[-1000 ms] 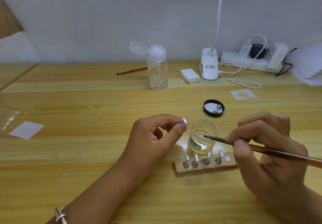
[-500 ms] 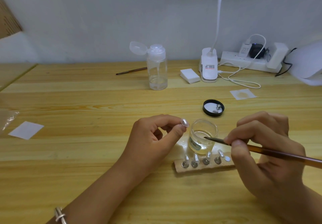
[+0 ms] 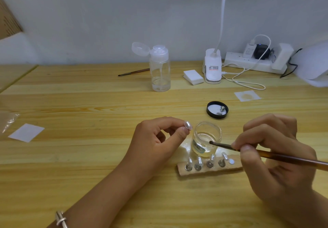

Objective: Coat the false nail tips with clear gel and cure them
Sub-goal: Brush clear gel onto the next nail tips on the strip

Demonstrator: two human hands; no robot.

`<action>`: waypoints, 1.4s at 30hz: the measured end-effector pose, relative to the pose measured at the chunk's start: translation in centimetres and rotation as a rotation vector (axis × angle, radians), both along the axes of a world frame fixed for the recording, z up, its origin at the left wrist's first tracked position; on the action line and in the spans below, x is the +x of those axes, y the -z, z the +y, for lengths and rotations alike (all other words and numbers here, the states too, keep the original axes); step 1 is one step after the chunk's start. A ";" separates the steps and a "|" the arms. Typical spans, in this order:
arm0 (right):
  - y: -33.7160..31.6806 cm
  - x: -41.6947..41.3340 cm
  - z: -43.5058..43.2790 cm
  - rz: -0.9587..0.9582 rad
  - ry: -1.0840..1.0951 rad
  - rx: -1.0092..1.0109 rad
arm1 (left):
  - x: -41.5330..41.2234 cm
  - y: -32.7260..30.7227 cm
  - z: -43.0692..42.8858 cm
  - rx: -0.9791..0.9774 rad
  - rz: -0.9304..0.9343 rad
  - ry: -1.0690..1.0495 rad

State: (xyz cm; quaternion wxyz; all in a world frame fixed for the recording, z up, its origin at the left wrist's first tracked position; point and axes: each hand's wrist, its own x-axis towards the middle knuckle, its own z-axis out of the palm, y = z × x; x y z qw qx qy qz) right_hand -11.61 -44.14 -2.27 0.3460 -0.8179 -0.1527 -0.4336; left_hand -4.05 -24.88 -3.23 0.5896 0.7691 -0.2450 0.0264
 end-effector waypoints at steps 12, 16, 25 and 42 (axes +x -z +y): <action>0.2 0.0 -0.2 -0.003 0.041 0.052 | 0.0 0.1 -0.1 -0.008 0.007 0.003; 0.4 0.5 0.2 0.133 0.101 0.118 | 0.0 0.1 0.0 -0.003 0.000 0.002; -0.3 0.7 -0.1 0.145 0.060 0.145 | 0.0 0.0 0.0 -0.002 0.012 0.002; 0.5 1.5 -0.3 0.316 0.097 0.078 | 0.1 0.1 0.0 -0.003 0.001 0.006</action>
